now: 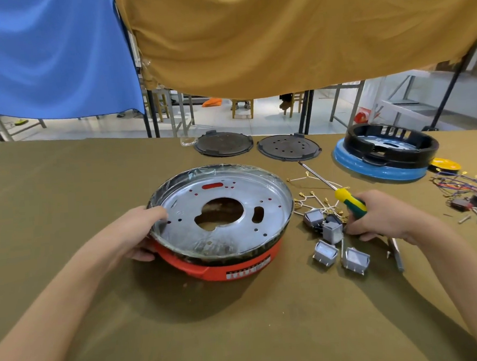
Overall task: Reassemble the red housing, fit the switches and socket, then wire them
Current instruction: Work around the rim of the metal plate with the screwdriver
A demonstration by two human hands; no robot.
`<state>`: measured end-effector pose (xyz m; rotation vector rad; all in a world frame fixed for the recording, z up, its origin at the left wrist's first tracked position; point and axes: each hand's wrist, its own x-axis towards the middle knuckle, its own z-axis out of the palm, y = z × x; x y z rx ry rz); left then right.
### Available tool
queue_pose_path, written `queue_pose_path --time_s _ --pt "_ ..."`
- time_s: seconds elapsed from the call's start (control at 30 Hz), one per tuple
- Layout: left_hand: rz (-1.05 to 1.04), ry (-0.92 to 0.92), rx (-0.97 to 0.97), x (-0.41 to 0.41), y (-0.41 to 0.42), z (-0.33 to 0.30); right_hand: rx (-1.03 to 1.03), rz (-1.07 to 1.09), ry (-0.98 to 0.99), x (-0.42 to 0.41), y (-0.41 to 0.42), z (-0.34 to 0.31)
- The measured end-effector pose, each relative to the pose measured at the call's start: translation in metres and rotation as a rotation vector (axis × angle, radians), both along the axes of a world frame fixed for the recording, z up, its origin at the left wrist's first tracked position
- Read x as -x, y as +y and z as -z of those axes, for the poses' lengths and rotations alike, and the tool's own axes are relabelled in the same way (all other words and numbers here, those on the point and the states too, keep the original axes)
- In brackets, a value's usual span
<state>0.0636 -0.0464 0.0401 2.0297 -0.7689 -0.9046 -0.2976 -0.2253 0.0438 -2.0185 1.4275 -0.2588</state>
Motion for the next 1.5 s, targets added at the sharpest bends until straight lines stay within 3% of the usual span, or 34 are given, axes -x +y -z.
queue_pose_path --time_s 0.17,0.27,0.33,0.37,0.47,0.57,0.67,0.83,0.9,0.97,1.1,1.2,1.33,1.5 --pt "-0.049 -0.126 0.035 -0.006 0.0 -0.001 0.118 0.068 -0.111 0.005 0.002 -0.012" --pt "-0.092 -0.58 0.193 -0.006 0.002 -0.002 0.176 0.047 -0.398 -0.011 0.017 -0.025" --pt "-0.071 -0.873 0.457 0.008 0.007 -0.008 0.087 -0.034 -0.609 -0.034 0.037 -0.034" --pt "-0.019 -0.915 0.576 0.018 0.009 -0.013 0.034 -0.08 -0.7 -0.046 0.046 -0.038" --pt "0.241 -0.779 0.78 0.059 0.019 -0.024 -0.073 -0.205 -0.857 -0.081 0.075 -0.043" --pt "0.439 -0.746 0.847 0.091 0.022 -0.024 -0.081 -0.281 -0.869 -0.1 0.097 -0.036" --pt "0.449 -0.696 0.896 0.1 0.023 -0.024 -0.062 -0.297 -0.871 -0.102 0.105 -0.03" --pt "0.523 -0.733 0.93 0.092 0.022 -0.026 -0.249 -0.306 -0.975 -0.099 0.103 -0.024" --pt "0.521 -0.634 0.914 0.091 0.021 -0.023 -0.27 -0.297 -0.992 -0.099 0.102 -0.021" --pt "0.465 -0.338 0.873 0.091 0.02 -0.021 -0.228 -0.299 -0.987 -0.097 0.102 -0.022" --pt "0.355 0.182 0.837 0.082 0.019 -0.025 0.152 -0.389 -0.782 -0.083 0.097 -0.028" --pt "0.306 0.511 0.845 0.072 0.019 -0.029 0.521 -0.497 -0.497 -0.068 0.086 -0.026" --pt "0.244 0.693 0.826 0.065 0.017 -0.031 0.638 -0.512 -0.401 -0.058 0.075 -0.024" --pt "0.235 0.704 0.821 0.061 0.015 -0.03 0.671 -0.516 -0.357 -0.056 0.069 -0.022"
